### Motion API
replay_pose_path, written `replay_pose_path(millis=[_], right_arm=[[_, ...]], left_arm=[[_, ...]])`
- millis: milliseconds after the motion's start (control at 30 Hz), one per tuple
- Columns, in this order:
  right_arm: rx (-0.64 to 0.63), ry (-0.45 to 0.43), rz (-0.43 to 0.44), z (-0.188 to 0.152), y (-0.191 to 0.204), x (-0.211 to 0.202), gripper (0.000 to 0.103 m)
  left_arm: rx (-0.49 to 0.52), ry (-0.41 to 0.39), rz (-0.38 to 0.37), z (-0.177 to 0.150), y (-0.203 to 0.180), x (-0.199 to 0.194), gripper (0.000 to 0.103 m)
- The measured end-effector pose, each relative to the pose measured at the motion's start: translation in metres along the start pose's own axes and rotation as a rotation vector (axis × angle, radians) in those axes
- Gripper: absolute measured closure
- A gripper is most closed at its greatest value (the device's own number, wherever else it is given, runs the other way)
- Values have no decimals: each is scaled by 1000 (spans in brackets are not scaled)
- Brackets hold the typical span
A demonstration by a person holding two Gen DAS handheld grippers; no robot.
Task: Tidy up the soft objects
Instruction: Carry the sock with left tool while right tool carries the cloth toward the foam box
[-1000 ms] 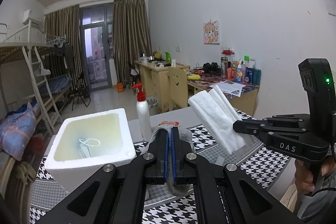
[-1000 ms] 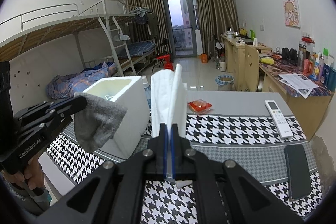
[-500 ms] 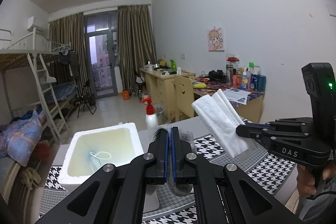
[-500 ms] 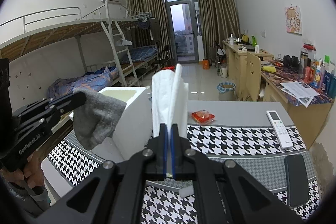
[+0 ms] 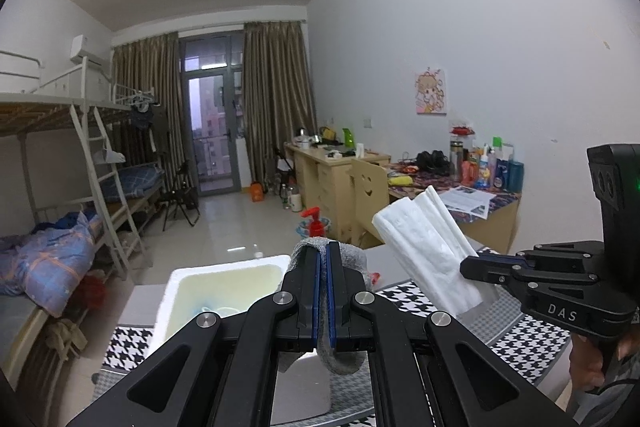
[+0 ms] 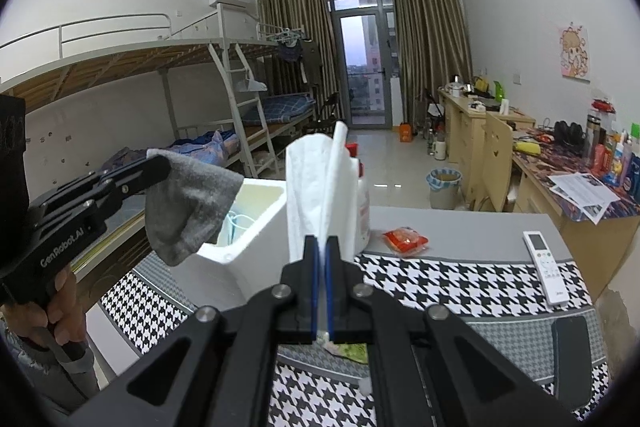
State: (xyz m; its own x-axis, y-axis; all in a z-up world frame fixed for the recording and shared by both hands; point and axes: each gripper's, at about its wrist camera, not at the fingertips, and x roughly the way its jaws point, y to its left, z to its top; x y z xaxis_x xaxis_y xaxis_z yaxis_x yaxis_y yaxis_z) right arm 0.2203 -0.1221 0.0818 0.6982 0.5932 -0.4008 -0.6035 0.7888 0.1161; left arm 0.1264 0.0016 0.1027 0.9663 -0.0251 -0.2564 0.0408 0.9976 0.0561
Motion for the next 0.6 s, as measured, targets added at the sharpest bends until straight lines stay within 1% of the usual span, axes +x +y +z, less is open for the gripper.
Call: replay_pose_path(millis=[167, 467, 600], right_arm=[[-10, -5, 28, 4, 7, 5, 98], [-36, -3, 64, 9, 22, 16, 98], [-41, -1, 78, 11, 26, 20, 98]], left_arm=[[-10, -4, 31, 1, 8, 2, 100], [-26, 2, 120, -1, 20, 9, 100], [-30, 10, 138, -1, 26, 12, 100]])
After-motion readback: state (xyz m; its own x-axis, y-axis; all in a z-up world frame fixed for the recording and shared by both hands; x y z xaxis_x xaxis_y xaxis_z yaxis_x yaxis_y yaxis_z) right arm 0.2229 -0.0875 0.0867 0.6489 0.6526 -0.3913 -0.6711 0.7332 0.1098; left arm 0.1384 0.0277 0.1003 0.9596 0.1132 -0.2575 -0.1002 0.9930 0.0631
